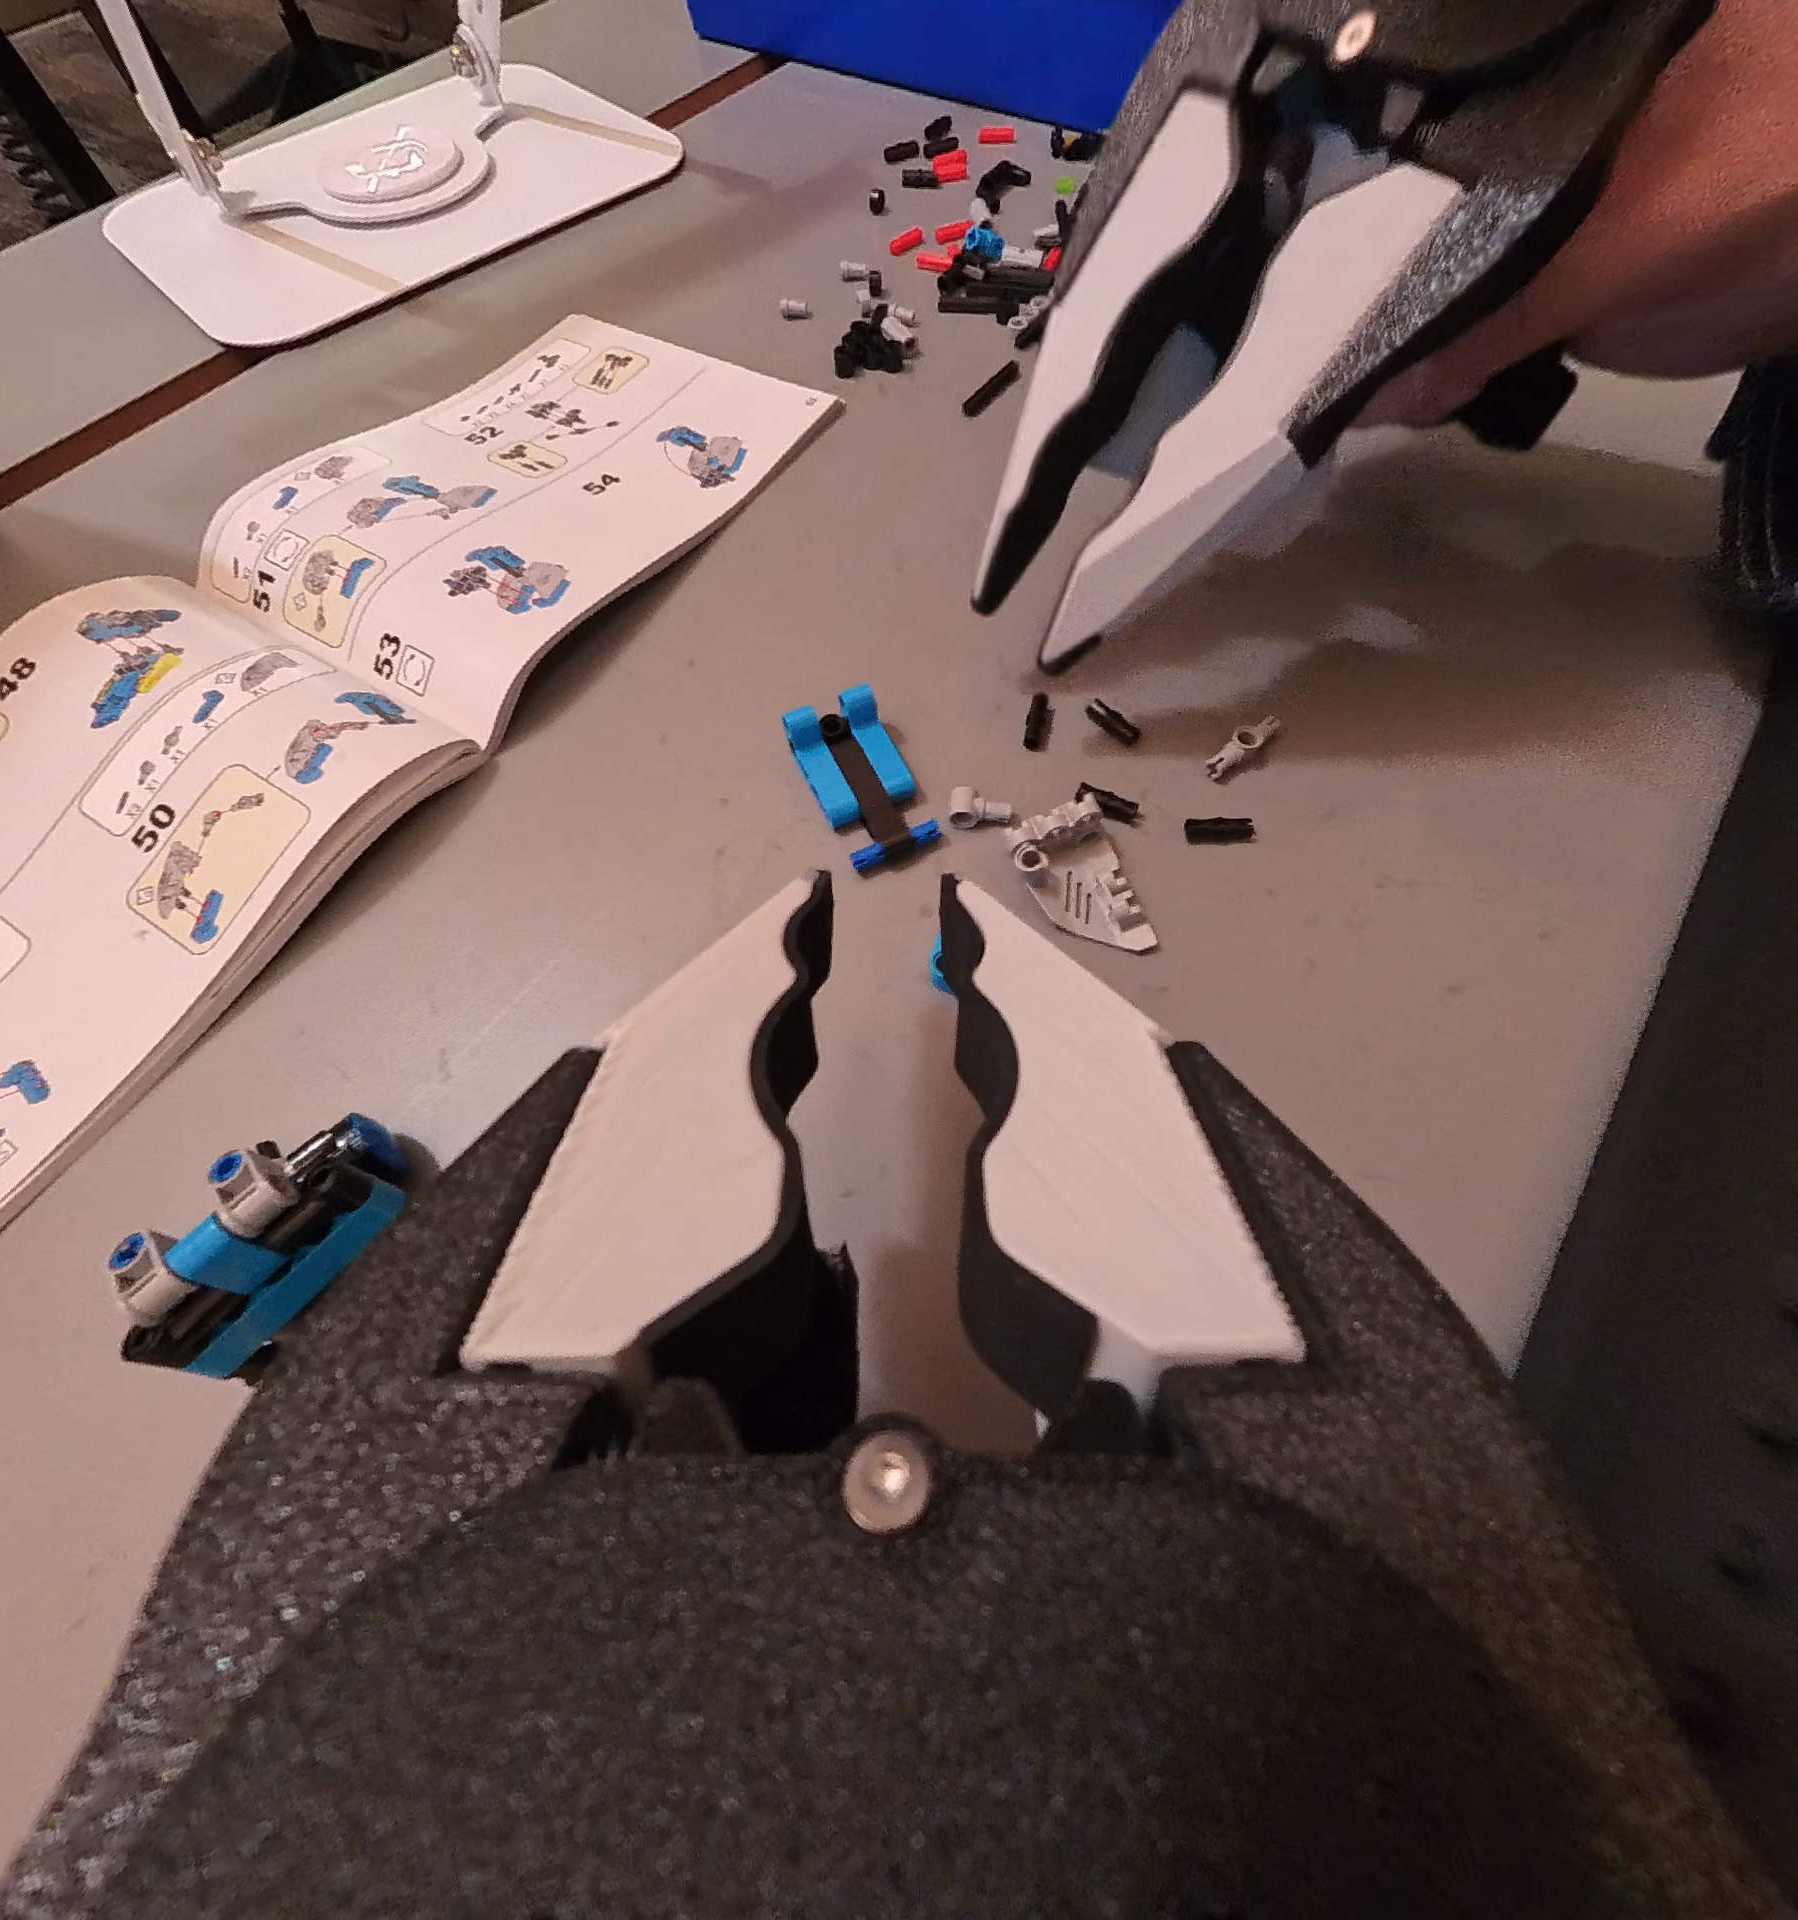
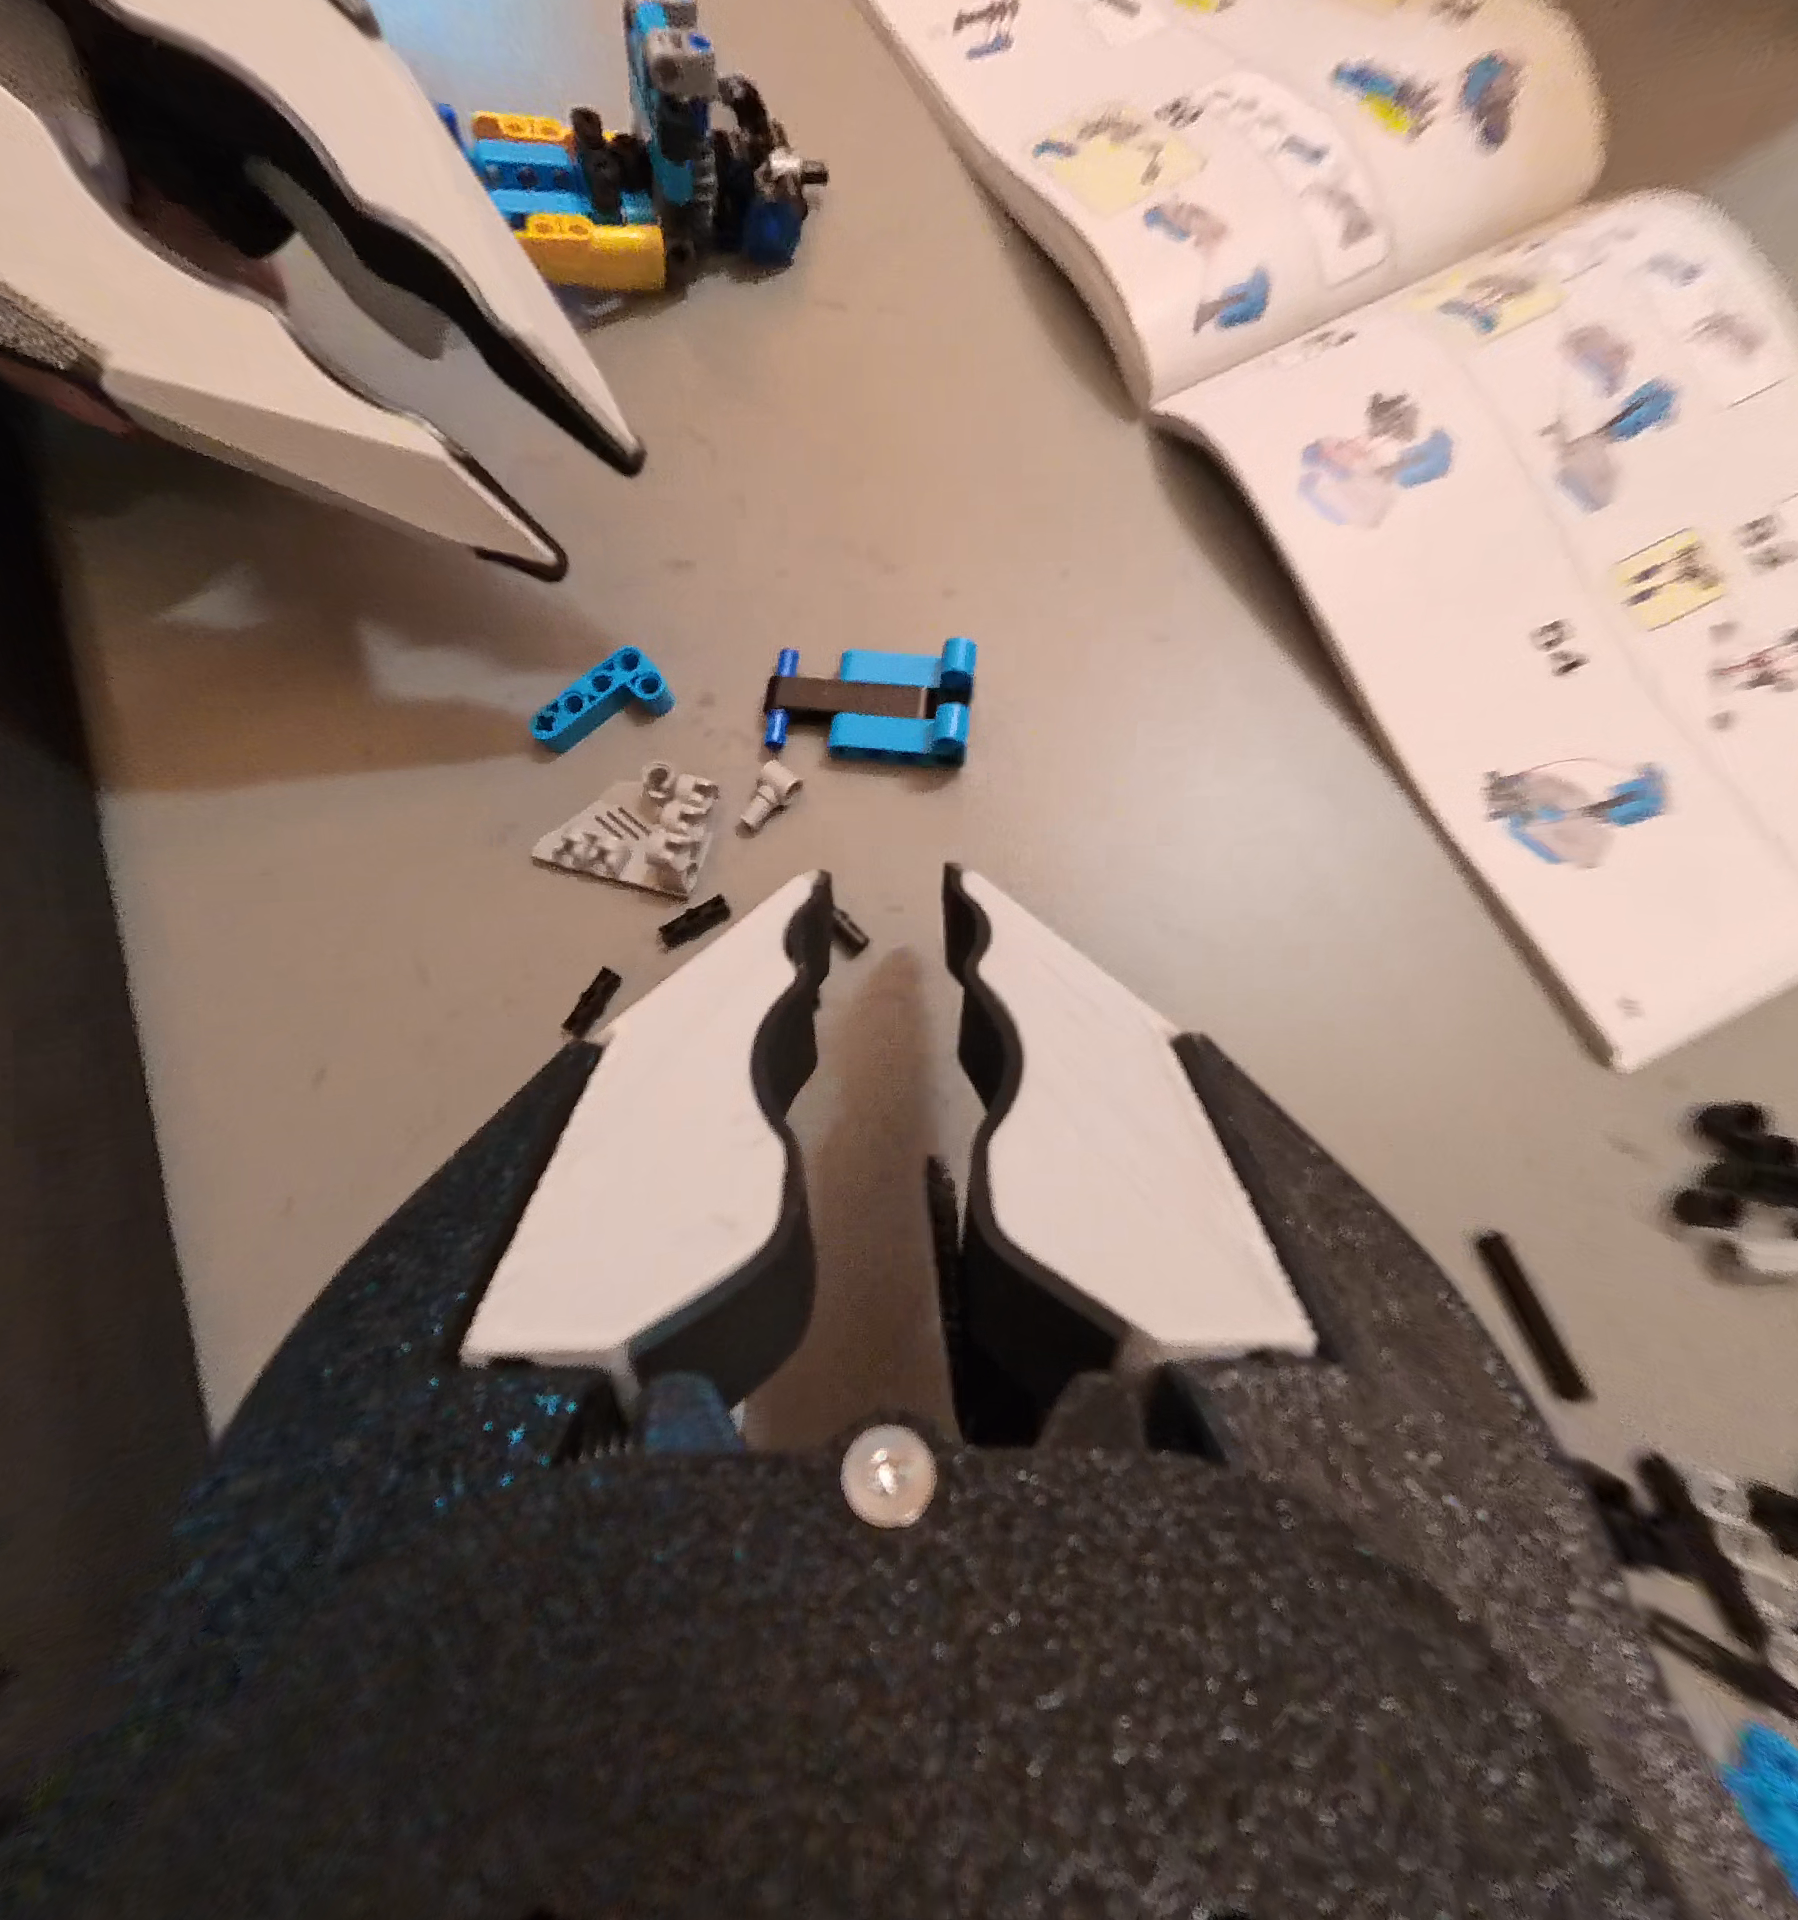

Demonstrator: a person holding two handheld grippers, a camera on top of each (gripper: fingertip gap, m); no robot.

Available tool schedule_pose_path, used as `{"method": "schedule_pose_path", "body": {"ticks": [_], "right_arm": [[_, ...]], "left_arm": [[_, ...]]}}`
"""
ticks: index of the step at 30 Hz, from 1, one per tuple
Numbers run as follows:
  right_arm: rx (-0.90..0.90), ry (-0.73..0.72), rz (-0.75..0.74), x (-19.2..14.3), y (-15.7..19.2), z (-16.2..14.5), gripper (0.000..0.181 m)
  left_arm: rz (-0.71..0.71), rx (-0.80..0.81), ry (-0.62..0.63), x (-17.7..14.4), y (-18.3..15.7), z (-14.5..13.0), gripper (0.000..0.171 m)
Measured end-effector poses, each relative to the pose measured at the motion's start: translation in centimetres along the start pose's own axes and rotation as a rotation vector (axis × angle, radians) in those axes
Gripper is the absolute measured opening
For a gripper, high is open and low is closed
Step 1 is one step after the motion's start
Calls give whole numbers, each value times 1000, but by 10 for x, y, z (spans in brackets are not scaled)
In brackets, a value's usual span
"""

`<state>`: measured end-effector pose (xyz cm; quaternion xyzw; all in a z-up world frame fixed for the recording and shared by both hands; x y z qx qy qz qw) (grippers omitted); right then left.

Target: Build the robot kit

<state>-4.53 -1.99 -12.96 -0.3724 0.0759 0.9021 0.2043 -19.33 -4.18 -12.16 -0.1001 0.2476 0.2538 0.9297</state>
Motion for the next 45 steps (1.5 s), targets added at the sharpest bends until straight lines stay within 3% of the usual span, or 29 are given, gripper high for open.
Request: {"method": "schedule_pose_path", "body": {"ticks": [3, 9, 13, 15, 17, 20, 22, 25, 28, 31, 40, 45], "right_arm": [[36, -74, 86, 4, 8, -5, 22], [-6, -10, 71, 15, 11, -17, 22], [-40, 1, 52, 16, 9, -17, 4], [-40, 15, 18, 14, 6, -17, 4], [-56, -5, -79, 2, -5, -17, 4], [0, -76, -389, -43, -44, -24, 4], [125, -67, -641, -84, -77, -49, 4], [381, 69, -910, -131, -108, -105, 4], [595, 139, -927, -137, -115, -138, 4], [650, 145, -942, -138, -117, -145, 4], [604, 60, -1012, -149, -116, -133, 12], [516, -124, -1253, -193, -115, -116, 12]], "left_arm": [[-6, -12, 2, 0, 1, 0, 20], [-7, -7, 10, 1, 1, -1, 20], [-6, -14, 7, 1, 3, -1, 20], [-6, -18, 6, 1, 3, -1, 20], [-7, -19, 4, 0, 3, -1, 20], [-5, -13, 8, 1, 3, -1, 20], [-3, -9, 9, 1, 3, -2, 20], [-8, -10, 13, 1, 1, -2, 20], [-7, -6, 12, 1, 1, -2, 20], [-5, -6, 13, 1, 1, -2, 20], [15, 0, 1, -1, 3, 0, 20], [5, -26, 5, -1, 5, -1, 20]]}}
Point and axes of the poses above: each gripper's, where its closed fingertips meet, x out along the fingers, z out of its top, y = z × x across the jaws, the point moved 5 cm from there along -x, back along the fingers, and after that the axes turned 6 degrees about -x, right-handed, at the moved point
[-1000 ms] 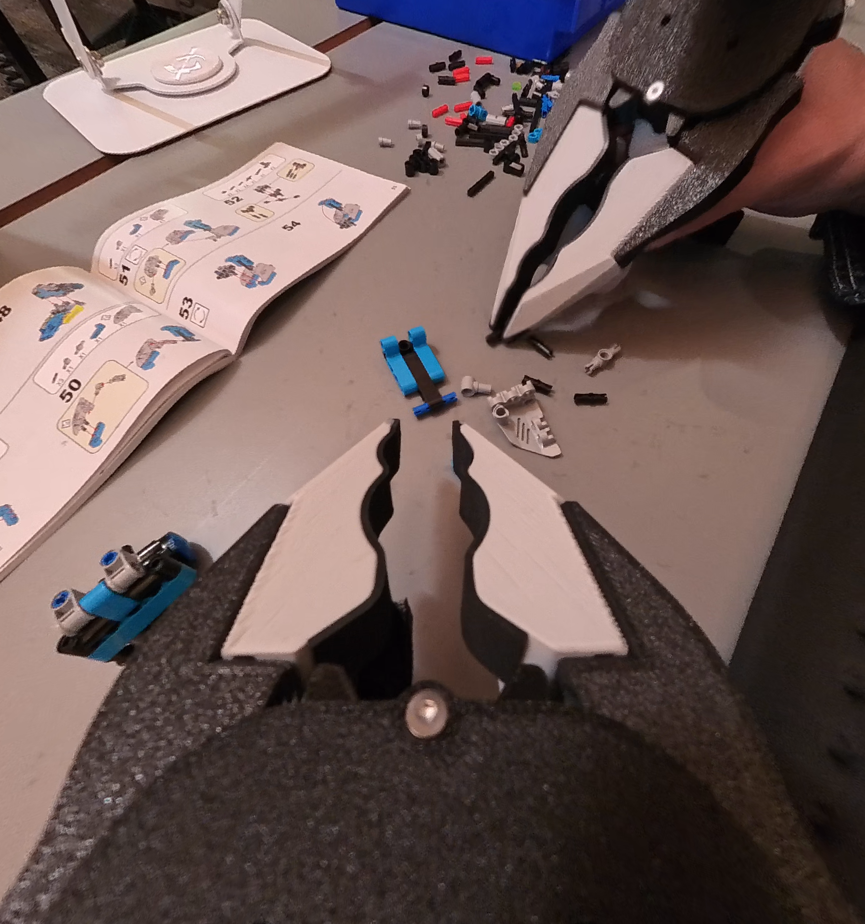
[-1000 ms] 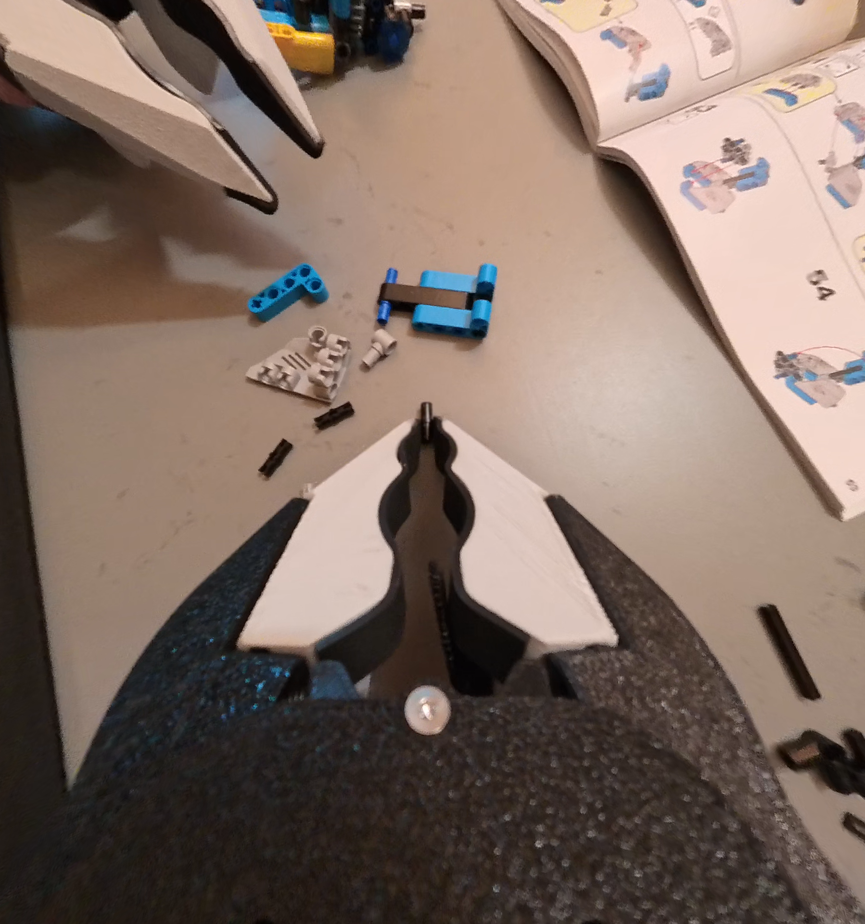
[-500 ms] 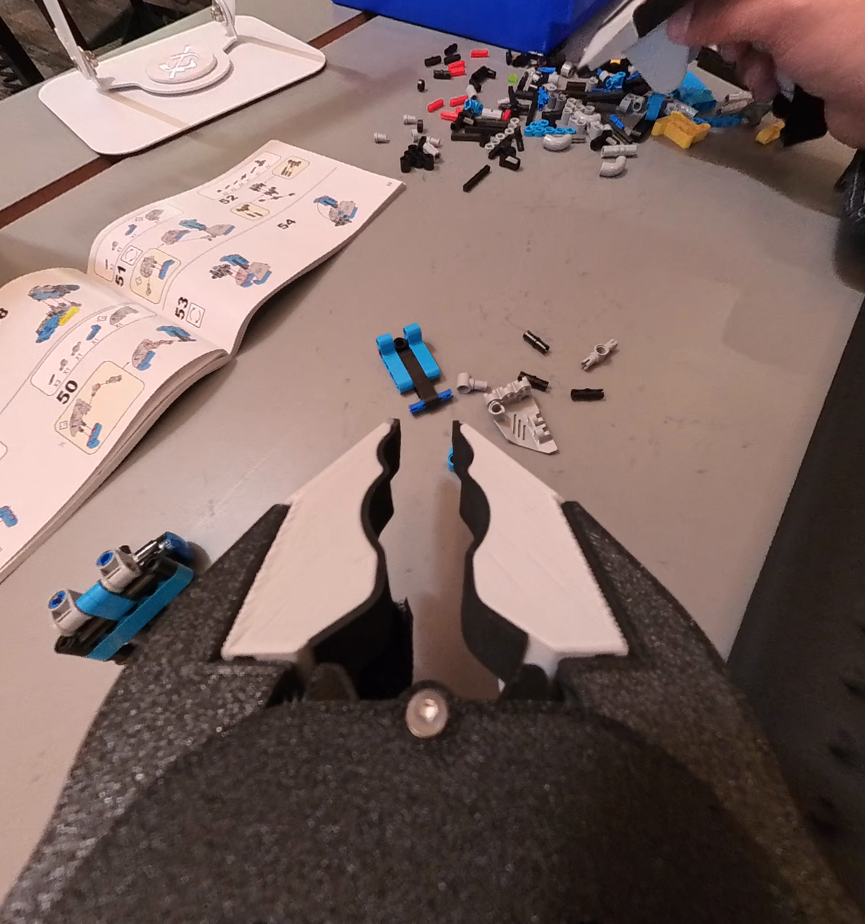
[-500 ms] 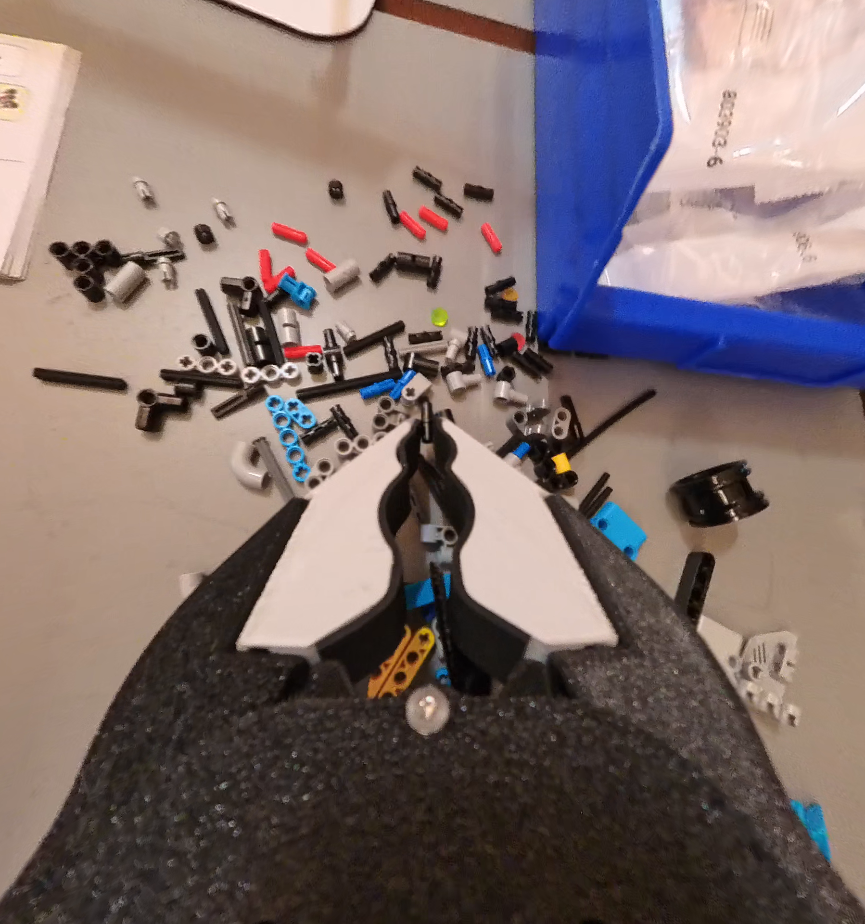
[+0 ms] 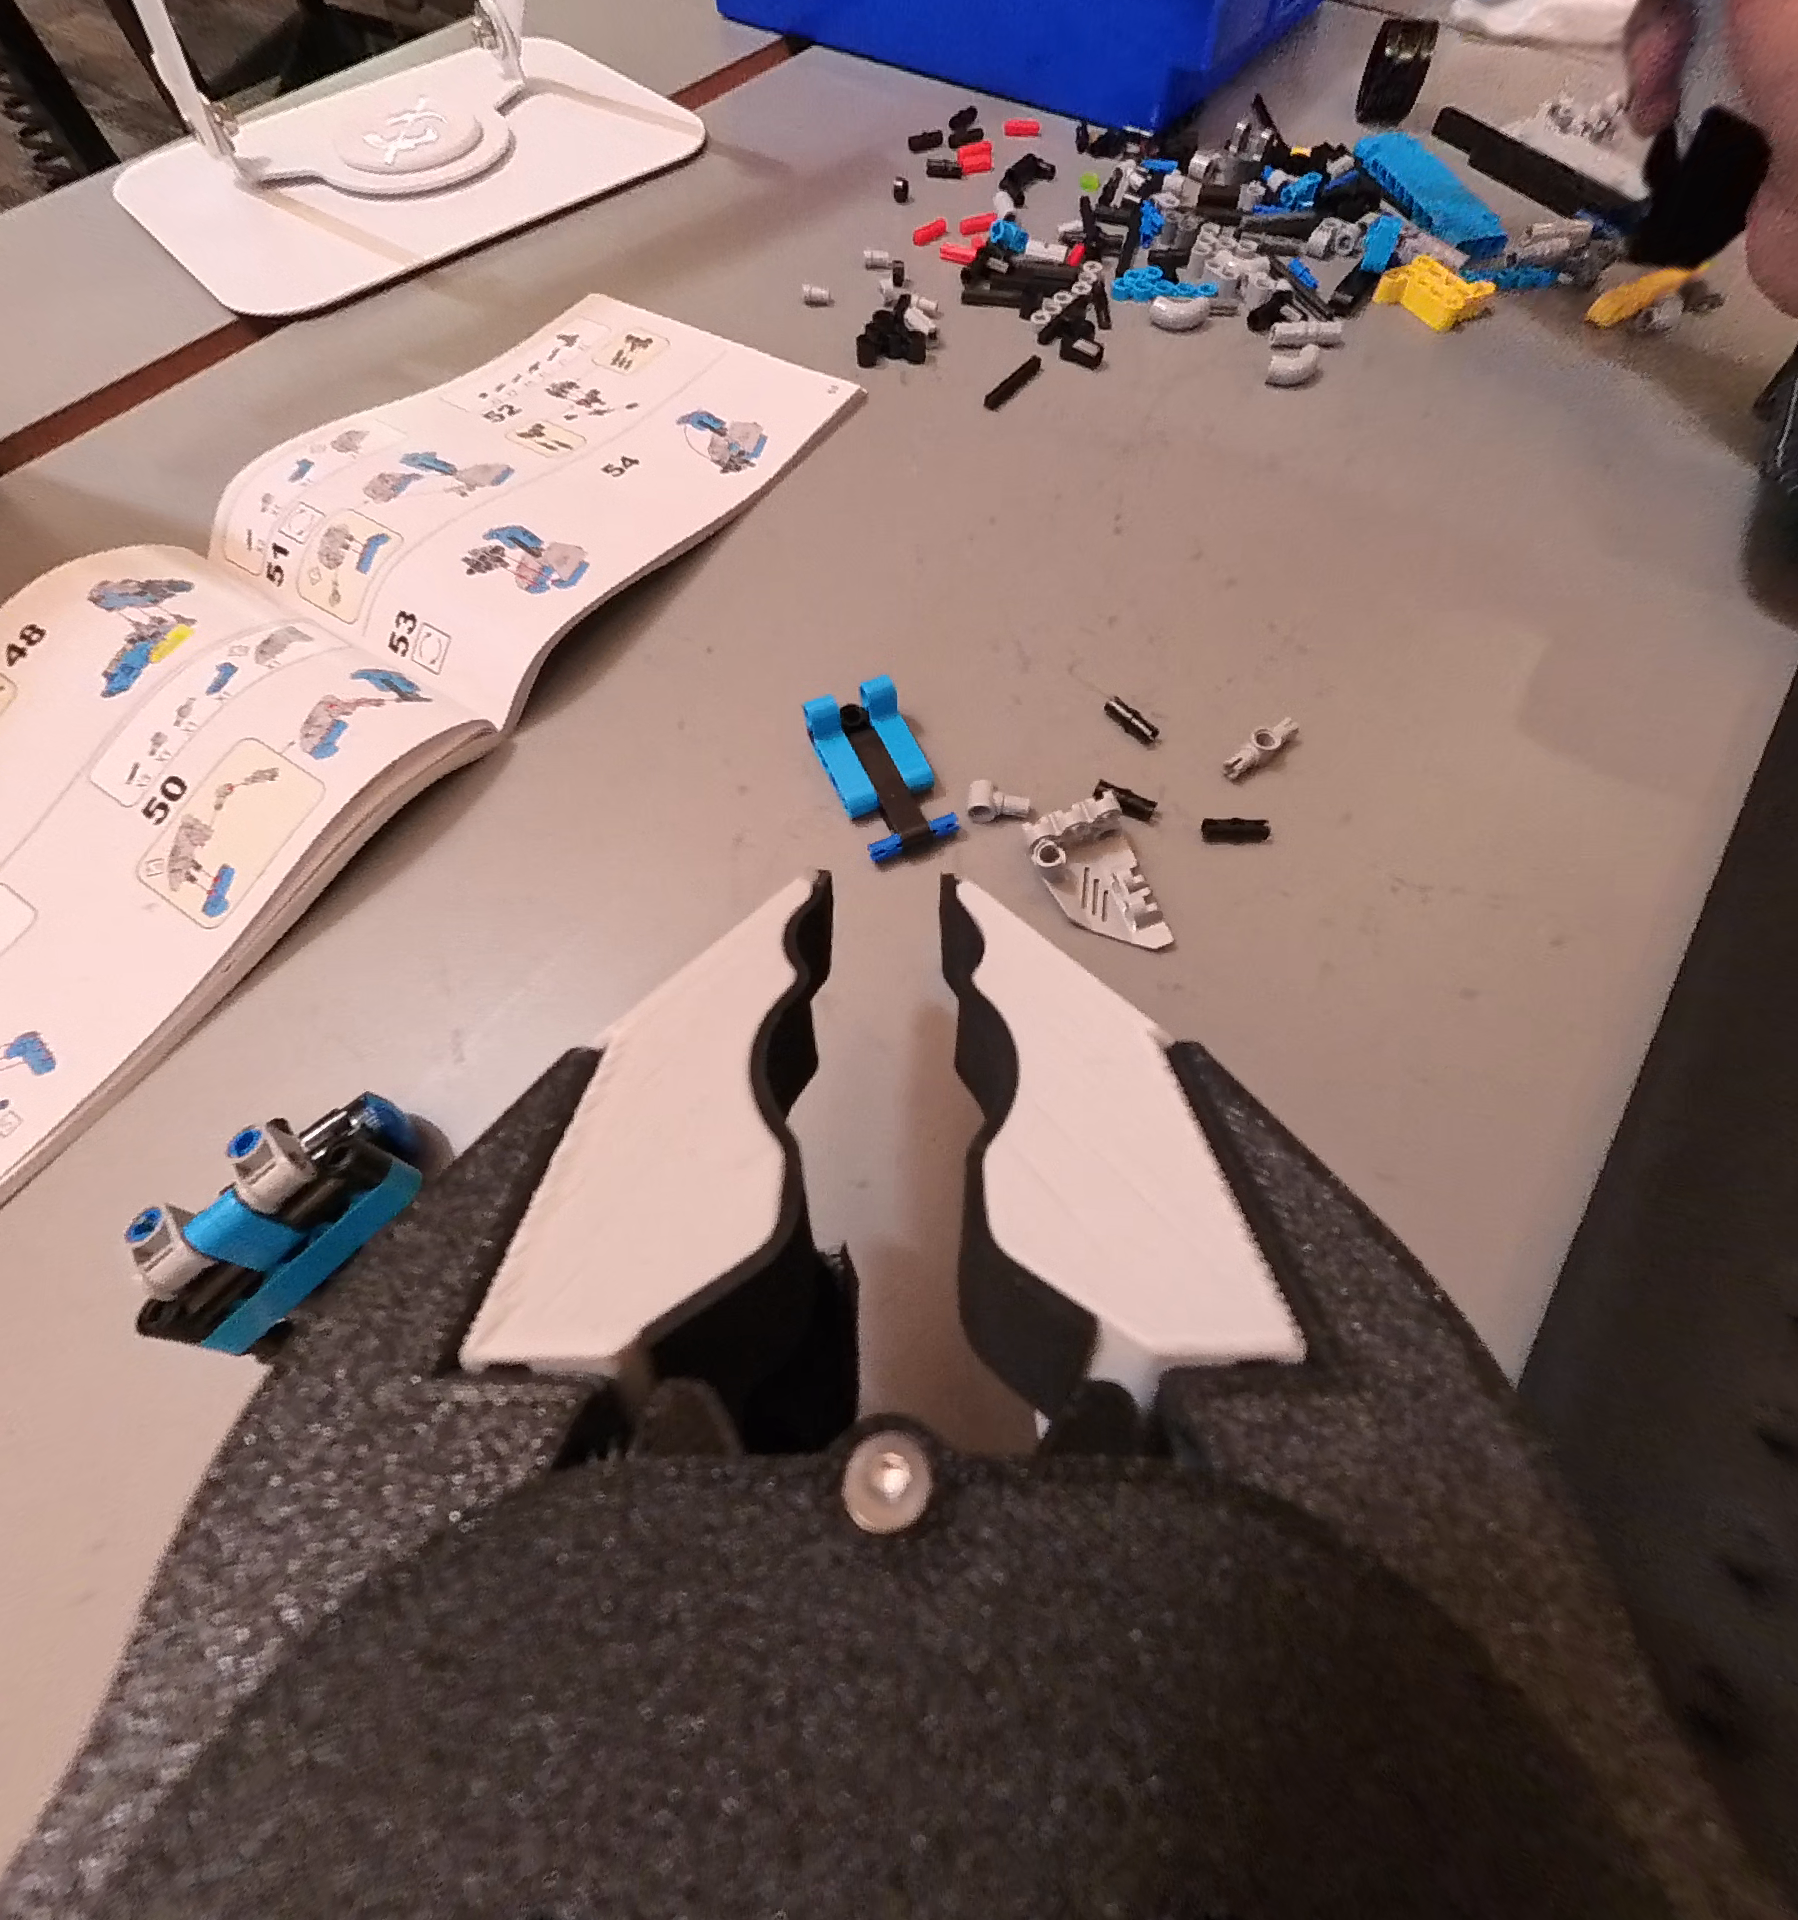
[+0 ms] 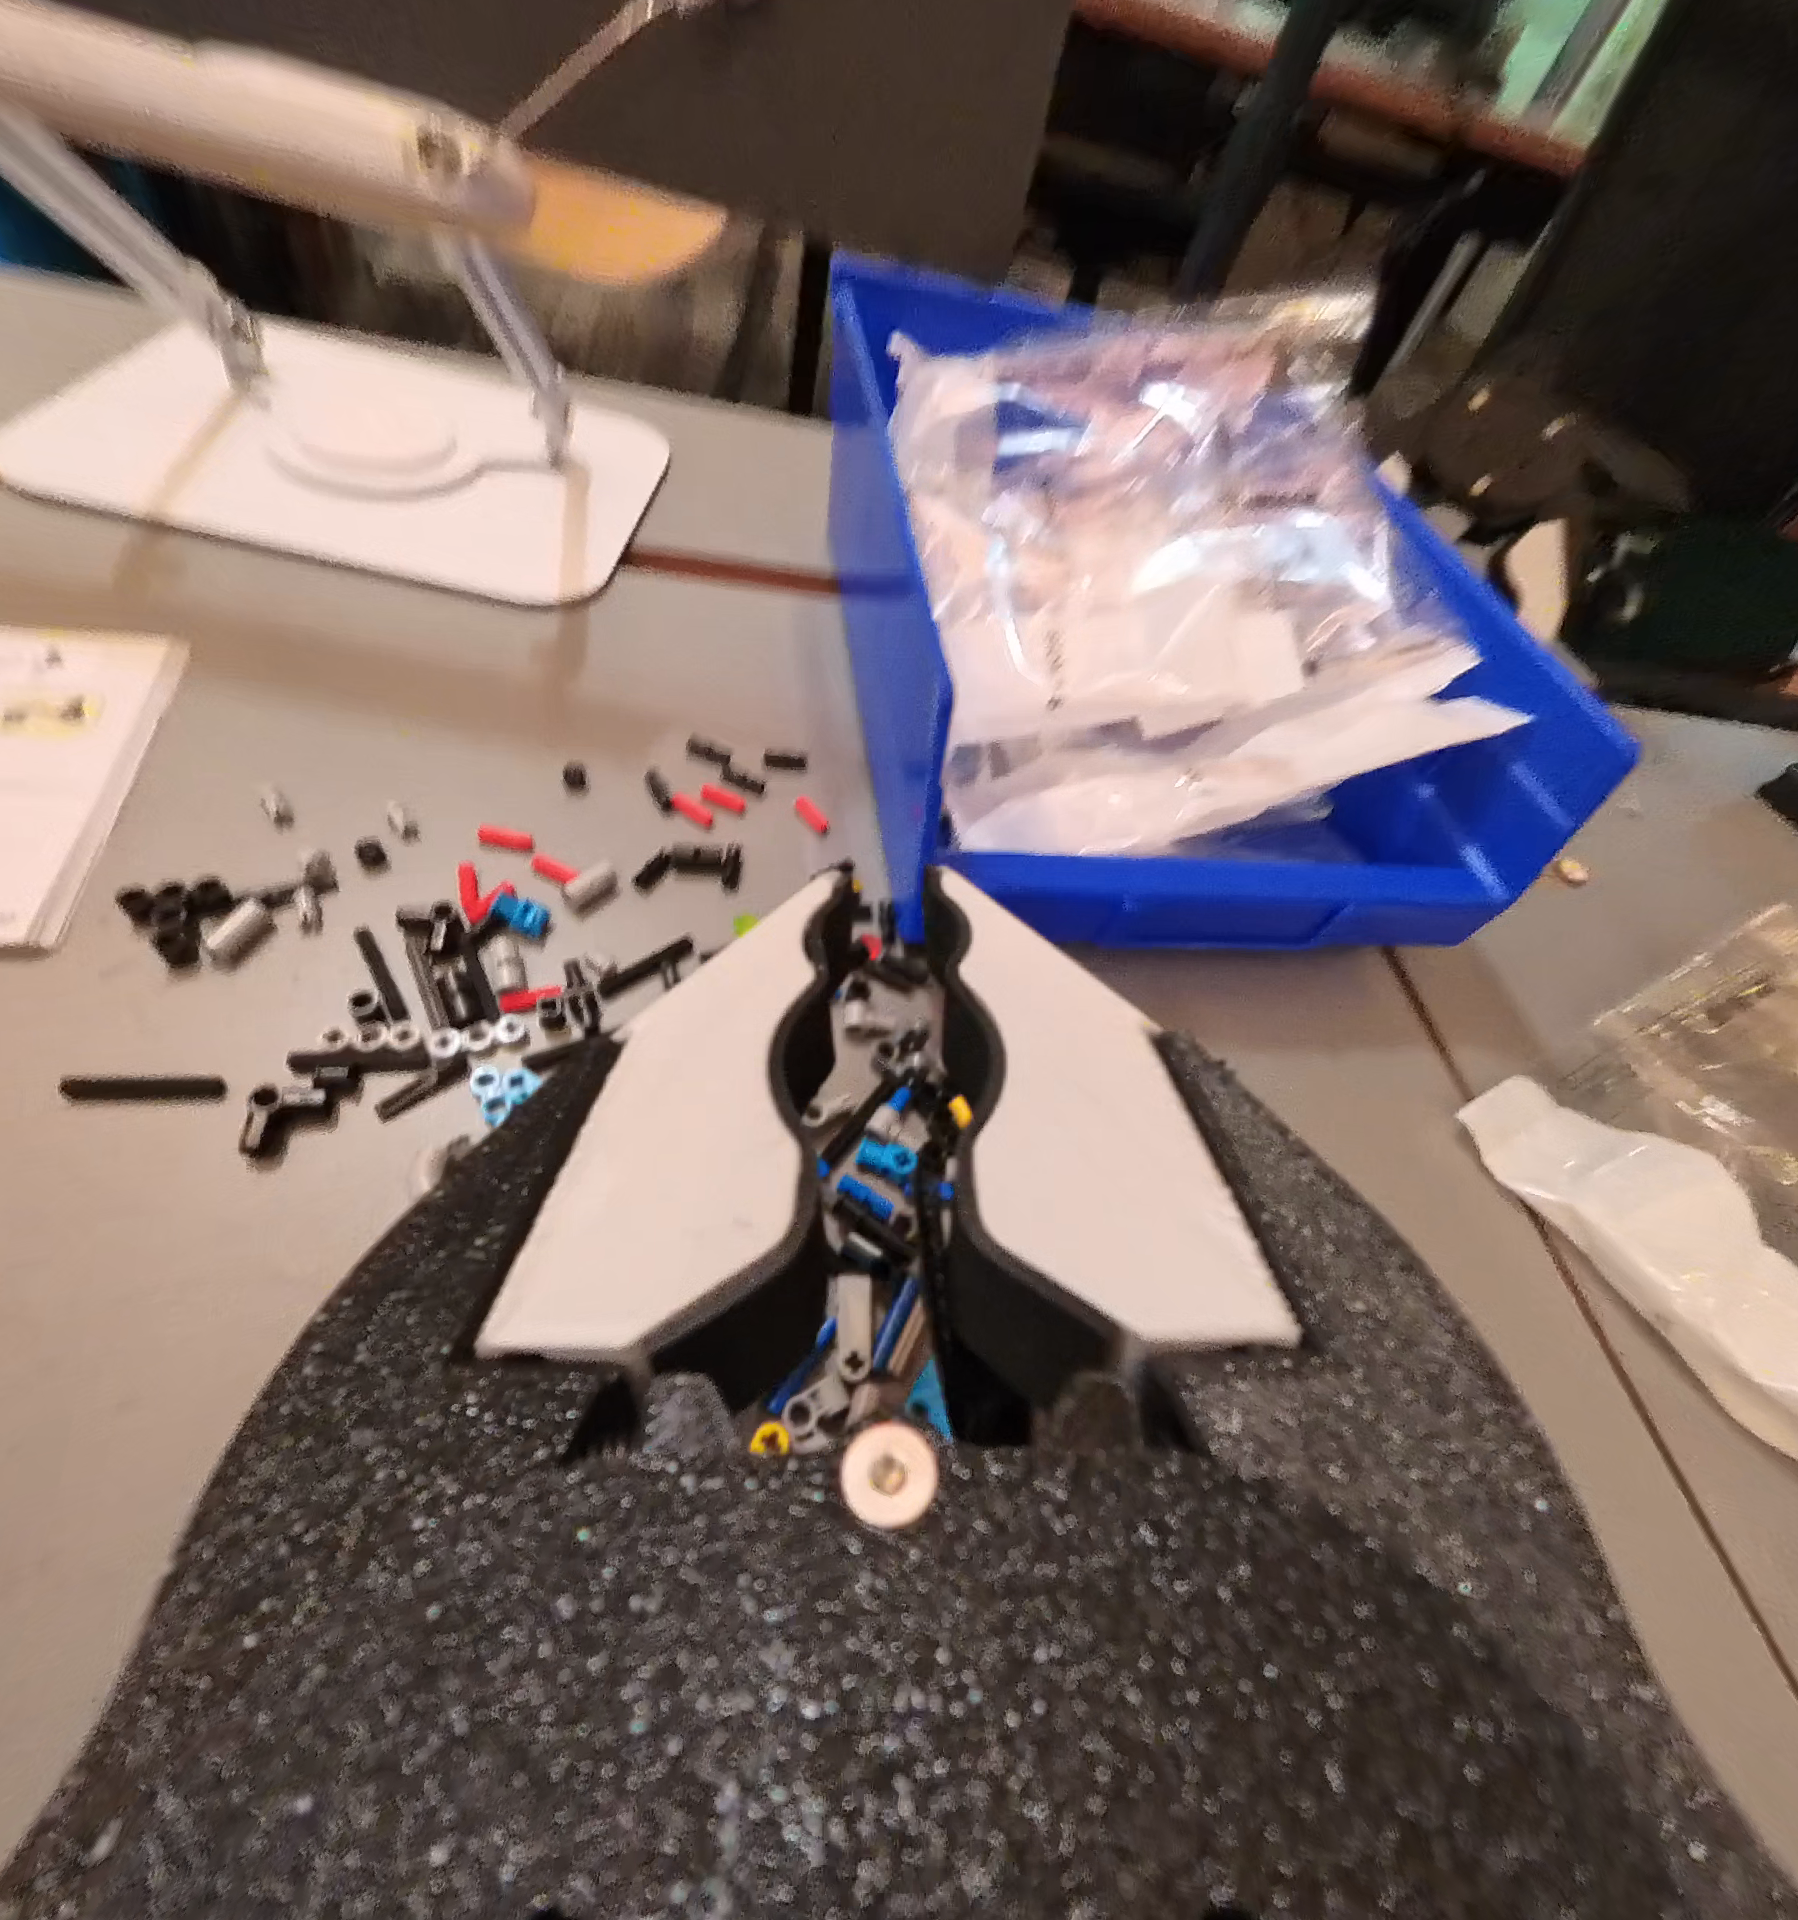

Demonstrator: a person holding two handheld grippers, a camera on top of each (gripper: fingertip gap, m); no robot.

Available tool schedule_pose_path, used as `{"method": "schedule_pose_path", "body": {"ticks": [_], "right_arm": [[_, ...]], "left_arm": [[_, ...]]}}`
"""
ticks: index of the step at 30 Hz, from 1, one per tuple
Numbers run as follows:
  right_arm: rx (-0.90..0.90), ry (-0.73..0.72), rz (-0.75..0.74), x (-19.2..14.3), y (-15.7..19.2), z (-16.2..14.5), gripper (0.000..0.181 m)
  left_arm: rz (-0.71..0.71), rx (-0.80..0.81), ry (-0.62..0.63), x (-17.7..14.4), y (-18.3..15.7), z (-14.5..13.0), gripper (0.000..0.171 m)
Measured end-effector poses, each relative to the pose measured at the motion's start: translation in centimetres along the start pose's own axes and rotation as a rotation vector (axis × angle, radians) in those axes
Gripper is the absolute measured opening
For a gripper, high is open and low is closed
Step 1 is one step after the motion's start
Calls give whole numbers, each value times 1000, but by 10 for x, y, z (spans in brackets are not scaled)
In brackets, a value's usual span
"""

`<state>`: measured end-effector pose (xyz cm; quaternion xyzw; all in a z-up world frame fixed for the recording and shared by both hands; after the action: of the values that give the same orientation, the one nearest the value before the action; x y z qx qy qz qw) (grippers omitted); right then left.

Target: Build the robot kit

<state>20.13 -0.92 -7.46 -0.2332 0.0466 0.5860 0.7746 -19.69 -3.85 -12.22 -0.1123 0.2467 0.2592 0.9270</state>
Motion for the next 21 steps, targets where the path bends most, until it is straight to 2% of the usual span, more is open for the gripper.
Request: {"method": "schedule_pose_path", "body": {"ticks": [3, 21], "right_arm": [[23, -50, -15, -6, -5, 5, 12], [29, -69, 94, -2, 16, 7, 15]], "left_arm": [[0, 7, 0, 0, -1, 0, 20], [17, 1, -13, -2, 2, 1, 20]]}}
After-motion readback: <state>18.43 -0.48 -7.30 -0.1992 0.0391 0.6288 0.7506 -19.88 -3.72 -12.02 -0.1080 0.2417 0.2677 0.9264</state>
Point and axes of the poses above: each gripper's, where its closed fingertips meet, x out along the fingers, z out of its top, y = z × x across the jaws, the point moved 5 cm from there along -x, back along the fingers, and after that the axes turned 6 degrees about -x, right-handed, at the moved point
